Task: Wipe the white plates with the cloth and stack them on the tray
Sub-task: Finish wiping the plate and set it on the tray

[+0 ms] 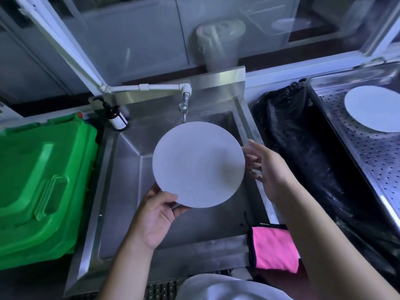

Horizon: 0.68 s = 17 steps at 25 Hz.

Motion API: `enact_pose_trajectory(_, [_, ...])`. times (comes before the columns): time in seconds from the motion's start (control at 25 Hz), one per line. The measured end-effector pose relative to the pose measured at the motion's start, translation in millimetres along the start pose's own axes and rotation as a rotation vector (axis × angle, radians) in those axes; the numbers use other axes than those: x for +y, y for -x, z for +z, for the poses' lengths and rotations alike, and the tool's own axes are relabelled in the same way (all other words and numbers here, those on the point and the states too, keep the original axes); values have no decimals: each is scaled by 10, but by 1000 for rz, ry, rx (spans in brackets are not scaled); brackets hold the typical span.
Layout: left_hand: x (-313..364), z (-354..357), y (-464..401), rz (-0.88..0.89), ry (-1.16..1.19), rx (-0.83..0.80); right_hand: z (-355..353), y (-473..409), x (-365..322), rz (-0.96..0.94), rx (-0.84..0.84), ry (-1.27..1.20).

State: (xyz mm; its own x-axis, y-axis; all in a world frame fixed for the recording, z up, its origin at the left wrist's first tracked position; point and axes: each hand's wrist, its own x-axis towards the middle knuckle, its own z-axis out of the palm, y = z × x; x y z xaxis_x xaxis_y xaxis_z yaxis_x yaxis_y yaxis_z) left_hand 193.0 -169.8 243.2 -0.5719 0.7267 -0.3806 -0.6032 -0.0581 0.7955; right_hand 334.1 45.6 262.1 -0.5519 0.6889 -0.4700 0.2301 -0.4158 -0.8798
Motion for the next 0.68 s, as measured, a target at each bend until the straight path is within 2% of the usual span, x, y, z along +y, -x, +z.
enact_pose_trajectory(0.2, [-178, -355, -66, -165, 115, 5, 59, 138, 324, 86, 110, 133])
enact_pose_trajectory(0.36, [-348, -592, -83, -265, 141, 33, -290, 428, 960, 69, 413, 348])
enact_pose_trajectory(0.48, [-425, -727, -134, -325, 169, 21, -688, 686, 1531, 209, 712, 566])
enact_pose_trajectory(0.56, [-444, -753, -200, -361, 157, -5, -809, 812, 1838, 332, 839, 416])
enact_pose_trajectory(0.68, [-430, -754, -283, -365, 95, -37, -812, 810, 2166, 459, 813, 203])
